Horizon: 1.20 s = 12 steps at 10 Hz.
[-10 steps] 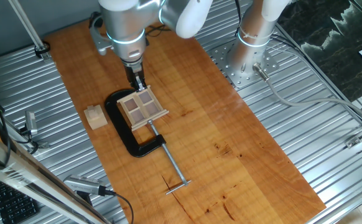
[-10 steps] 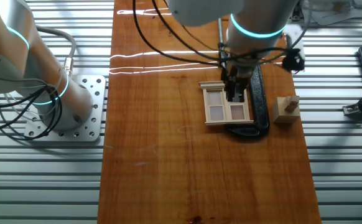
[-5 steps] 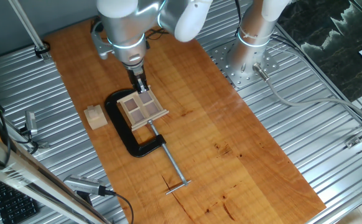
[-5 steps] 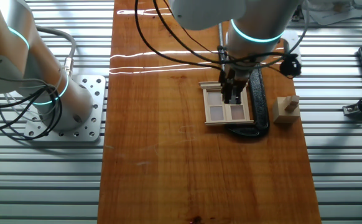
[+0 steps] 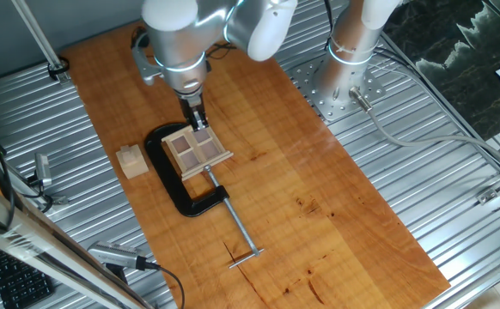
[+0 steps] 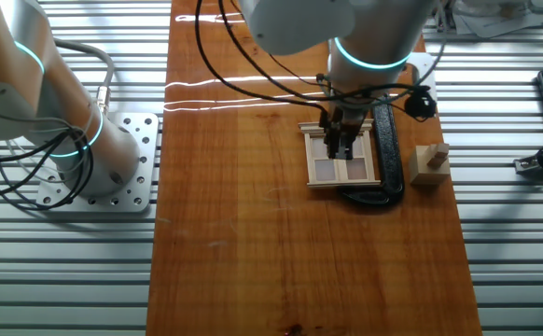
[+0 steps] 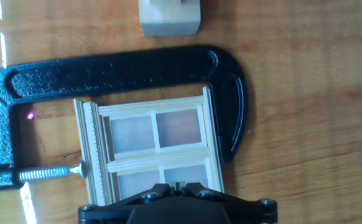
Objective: Open a sliding window
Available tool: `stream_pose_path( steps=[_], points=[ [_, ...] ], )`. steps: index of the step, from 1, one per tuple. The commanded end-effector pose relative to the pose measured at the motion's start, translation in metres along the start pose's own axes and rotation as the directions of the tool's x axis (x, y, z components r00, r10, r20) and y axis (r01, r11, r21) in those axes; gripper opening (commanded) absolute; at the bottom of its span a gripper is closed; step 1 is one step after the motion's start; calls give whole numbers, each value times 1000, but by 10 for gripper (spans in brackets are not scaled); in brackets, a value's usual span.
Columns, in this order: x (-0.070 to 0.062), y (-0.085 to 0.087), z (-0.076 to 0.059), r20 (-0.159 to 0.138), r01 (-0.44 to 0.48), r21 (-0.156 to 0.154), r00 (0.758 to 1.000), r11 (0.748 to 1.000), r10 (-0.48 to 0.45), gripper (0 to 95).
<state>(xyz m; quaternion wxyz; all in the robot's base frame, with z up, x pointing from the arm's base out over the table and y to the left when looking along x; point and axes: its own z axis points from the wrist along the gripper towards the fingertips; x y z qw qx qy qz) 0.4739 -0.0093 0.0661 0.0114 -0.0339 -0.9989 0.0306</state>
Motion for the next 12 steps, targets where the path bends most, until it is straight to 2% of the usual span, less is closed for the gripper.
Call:
stream_pose_path(
  steps=[1,3,12],
  points=[
    [0,1,6,-1,0,8,1000,1000,0,0],
    [1,2,14,-1,1,17,1000,1000,-1,0],
    [4,2,28,9,-8,40,1000,999,7,0]
  ],
)
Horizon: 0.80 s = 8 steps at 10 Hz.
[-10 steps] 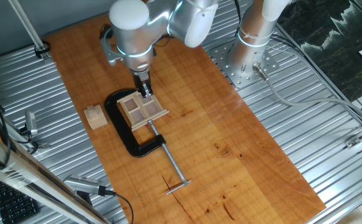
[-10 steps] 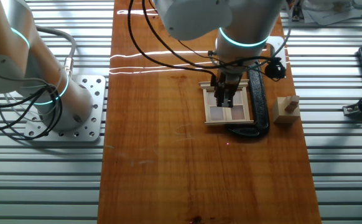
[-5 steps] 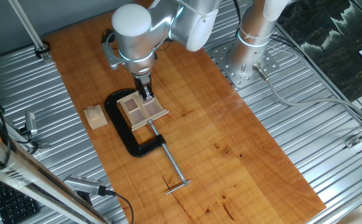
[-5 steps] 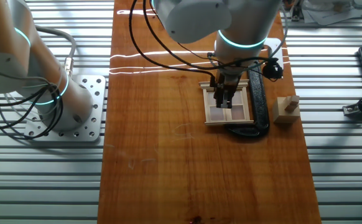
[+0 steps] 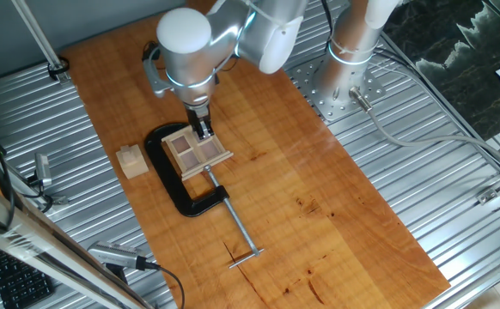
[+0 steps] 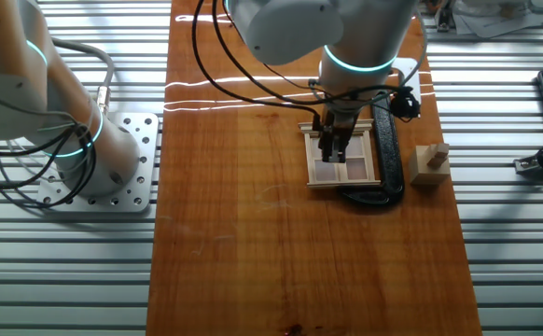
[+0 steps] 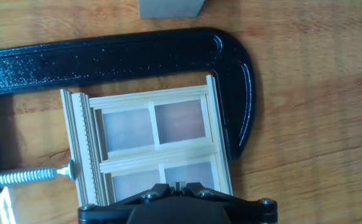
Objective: Open a sliding window
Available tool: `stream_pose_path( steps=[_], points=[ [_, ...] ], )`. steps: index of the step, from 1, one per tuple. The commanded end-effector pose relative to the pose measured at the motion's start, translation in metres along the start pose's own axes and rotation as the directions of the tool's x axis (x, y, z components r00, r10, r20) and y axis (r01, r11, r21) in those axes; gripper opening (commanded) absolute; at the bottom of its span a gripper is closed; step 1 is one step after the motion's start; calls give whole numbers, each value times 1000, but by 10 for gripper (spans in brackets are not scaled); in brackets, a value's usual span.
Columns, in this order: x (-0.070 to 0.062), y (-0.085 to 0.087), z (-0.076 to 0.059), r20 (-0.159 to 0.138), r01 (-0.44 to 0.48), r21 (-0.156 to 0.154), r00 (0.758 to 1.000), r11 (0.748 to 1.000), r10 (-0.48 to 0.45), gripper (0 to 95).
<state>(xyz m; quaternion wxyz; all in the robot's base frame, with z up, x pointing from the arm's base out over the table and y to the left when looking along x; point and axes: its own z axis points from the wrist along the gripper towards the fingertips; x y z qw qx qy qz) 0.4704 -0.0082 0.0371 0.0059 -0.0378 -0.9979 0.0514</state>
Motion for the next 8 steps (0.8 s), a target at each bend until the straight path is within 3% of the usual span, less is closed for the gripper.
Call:
stream_pose_path(
  steps=[1,8],
  points=[
    [1,-1,-1,-4,1,0,1000,1000,-1,0],
    [2,-1,1,-5,6,5,1000,1000,-6,0]
  ],
)
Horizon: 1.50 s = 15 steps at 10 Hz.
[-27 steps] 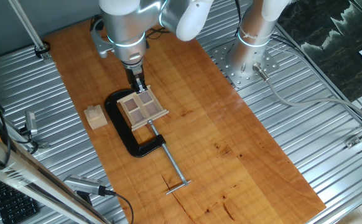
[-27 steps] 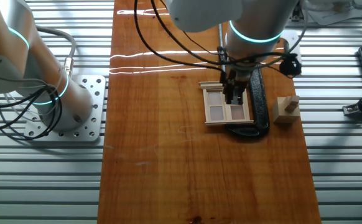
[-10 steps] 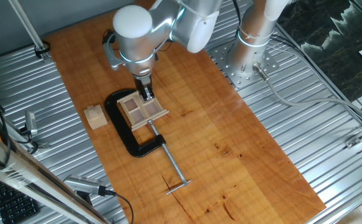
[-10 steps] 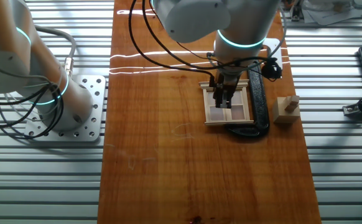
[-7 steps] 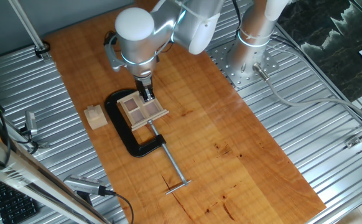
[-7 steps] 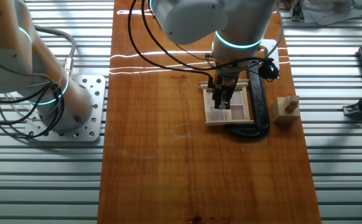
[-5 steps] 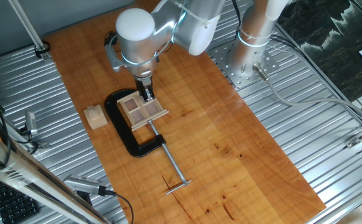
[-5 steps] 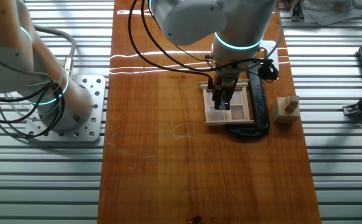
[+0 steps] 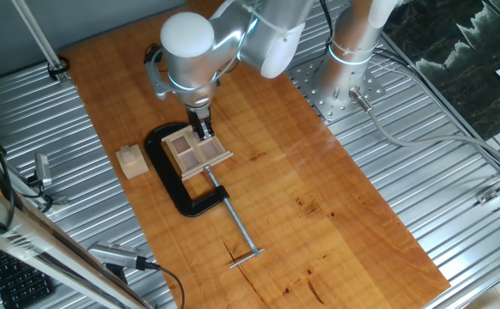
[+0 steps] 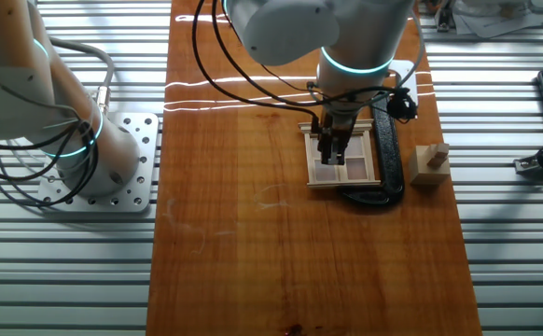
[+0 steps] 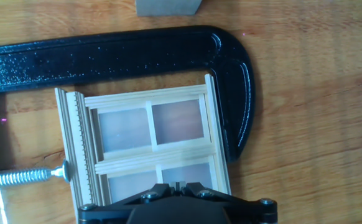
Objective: Open a sliding window
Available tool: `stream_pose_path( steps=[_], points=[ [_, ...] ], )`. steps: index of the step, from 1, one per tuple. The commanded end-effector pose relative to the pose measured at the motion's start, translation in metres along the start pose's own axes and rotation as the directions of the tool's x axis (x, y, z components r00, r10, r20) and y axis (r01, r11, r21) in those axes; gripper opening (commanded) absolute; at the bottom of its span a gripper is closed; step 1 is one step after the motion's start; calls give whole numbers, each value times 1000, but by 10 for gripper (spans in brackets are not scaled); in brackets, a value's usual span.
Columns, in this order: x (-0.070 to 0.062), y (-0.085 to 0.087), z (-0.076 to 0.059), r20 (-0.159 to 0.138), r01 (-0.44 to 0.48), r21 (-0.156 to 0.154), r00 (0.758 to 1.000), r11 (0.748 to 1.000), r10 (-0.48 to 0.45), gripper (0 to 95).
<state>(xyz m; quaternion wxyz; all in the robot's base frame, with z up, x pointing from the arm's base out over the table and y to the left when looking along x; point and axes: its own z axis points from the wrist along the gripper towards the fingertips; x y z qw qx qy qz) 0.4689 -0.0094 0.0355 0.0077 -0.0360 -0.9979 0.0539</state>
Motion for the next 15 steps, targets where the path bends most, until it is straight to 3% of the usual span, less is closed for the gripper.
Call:
stream_pose_path(
  steps=[1,11,14,15],
  points=[
    [0,0,-1,-1,8,1,1000,1000,-8,0],
    [-1,-3,-8,-5,78,9,997,997,-78,0],
    [-1,-3,-8,-7,114,6,993,993,-114,0],
    [-1,-3,-8,-6,118,-8,993,993,-118,0]
  ],
)
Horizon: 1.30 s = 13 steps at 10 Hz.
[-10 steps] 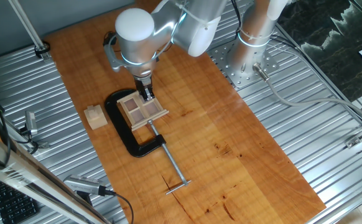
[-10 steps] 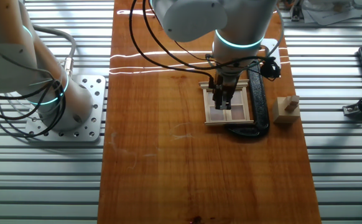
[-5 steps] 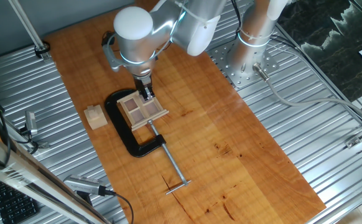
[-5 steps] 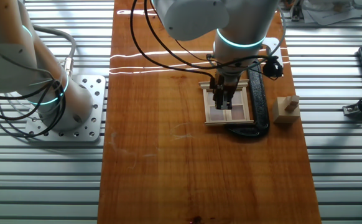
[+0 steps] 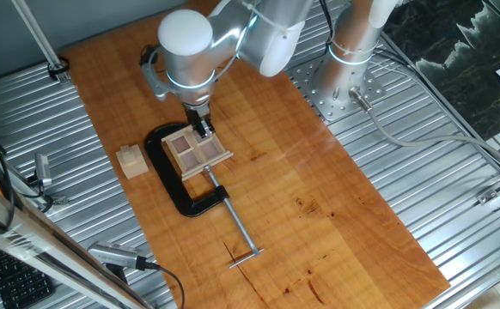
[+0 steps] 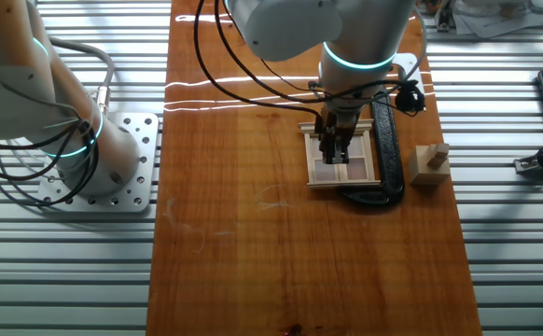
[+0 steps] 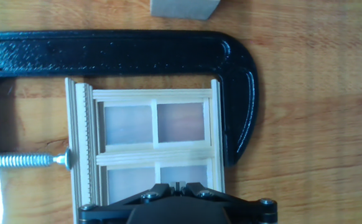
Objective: Open a sliding window
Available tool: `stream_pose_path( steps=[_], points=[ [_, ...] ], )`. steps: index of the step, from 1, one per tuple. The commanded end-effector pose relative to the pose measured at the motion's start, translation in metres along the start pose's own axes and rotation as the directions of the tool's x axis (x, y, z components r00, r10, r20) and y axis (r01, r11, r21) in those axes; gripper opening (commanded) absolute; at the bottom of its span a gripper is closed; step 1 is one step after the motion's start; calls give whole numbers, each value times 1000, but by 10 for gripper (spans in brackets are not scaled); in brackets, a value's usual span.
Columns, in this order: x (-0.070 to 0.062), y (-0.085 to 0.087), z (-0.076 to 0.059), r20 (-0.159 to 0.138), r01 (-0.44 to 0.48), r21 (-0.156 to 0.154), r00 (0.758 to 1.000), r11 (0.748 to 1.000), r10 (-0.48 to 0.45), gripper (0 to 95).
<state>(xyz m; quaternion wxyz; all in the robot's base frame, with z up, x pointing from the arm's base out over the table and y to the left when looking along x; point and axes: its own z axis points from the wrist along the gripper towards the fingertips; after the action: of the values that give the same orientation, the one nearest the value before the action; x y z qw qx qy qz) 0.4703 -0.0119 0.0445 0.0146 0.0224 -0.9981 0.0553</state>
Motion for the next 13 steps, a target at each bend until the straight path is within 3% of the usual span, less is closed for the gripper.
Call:
stream_pose_path(
  steps=[1,6,13],
  points=[
    [0,1,1,1,6,-25,1000,1000,-6,0],
    [0,1,1,-3,-41,-35,999,999,41,0],
    [-4,3,4,-7,-33,-31,999,999,33,0]
  ],
)
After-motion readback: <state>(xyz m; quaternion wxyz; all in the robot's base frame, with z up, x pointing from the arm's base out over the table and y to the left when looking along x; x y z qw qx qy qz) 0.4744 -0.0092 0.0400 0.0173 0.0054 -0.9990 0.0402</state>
